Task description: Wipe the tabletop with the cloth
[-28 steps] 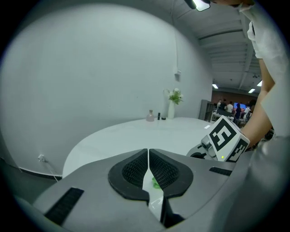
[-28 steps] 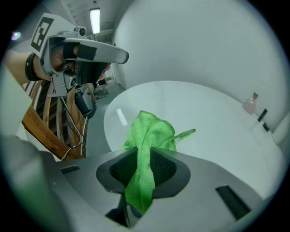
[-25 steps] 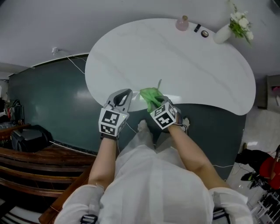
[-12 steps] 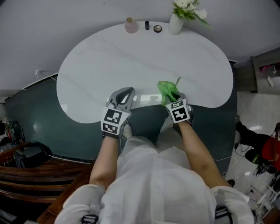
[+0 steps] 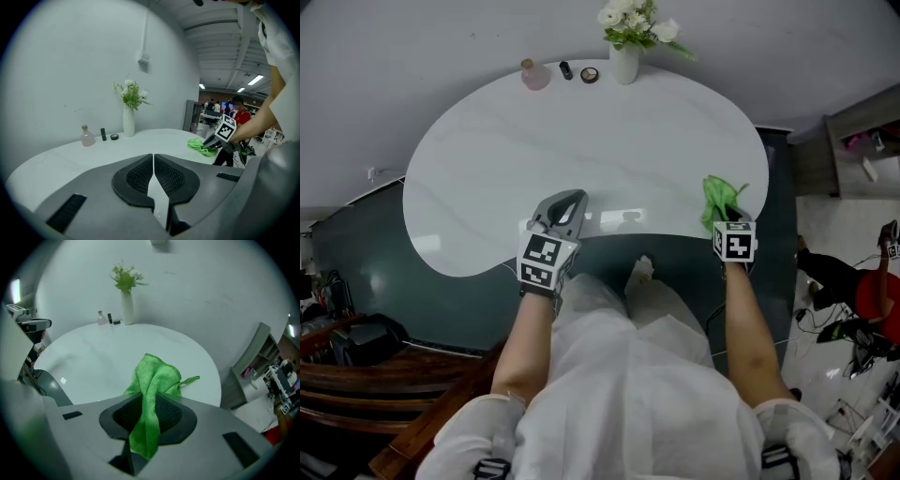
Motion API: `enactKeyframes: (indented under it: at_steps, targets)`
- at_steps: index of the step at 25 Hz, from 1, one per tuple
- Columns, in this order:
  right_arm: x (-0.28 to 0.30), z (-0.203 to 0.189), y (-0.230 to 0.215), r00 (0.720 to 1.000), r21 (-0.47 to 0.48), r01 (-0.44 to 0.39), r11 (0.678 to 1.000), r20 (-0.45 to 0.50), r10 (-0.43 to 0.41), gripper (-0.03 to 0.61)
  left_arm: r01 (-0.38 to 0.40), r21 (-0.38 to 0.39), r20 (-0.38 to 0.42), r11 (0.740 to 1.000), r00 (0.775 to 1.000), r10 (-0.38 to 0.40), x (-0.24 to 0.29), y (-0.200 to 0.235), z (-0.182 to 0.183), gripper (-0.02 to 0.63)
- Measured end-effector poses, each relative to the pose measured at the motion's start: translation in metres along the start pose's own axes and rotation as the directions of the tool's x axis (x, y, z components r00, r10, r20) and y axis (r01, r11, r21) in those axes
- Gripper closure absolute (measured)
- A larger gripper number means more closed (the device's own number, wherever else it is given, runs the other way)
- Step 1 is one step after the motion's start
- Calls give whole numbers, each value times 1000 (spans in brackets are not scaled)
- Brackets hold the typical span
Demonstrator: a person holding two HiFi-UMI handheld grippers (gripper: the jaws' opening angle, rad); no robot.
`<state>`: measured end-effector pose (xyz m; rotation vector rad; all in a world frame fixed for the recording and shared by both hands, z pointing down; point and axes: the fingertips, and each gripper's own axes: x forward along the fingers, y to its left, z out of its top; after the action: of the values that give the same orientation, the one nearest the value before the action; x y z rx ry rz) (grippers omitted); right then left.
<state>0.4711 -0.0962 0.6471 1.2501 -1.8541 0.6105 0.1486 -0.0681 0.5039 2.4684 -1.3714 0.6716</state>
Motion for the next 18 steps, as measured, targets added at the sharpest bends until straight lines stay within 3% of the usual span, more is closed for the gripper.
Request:
enactKeyframes:
  at_steps: [6, 11, 13, 18]
  targets:
    - [-5, -10, -84, 991, 95, 132, 987, -24, -131, 495, -13, 7, -6, 1000, 1000, 13, 6, 4, 9, 589]
    - [9, 2, -116, 982, 218, 190, 957, -50, -183, 495, -36, -19, -24, 999, 999, 35, 10, 26, 2, 589]
    - [16, 15, -112, 981, 229, 192, 954, -58, -183, 495, -43, -31, -28, 999, 999, 42, 12, 37, 2, 589]
    - [42, 65, -51, 993, 130, 116, 985, -46, -111, 495, -63, -44, -14, 997, 998, 63, 18, 72, 13, 589]
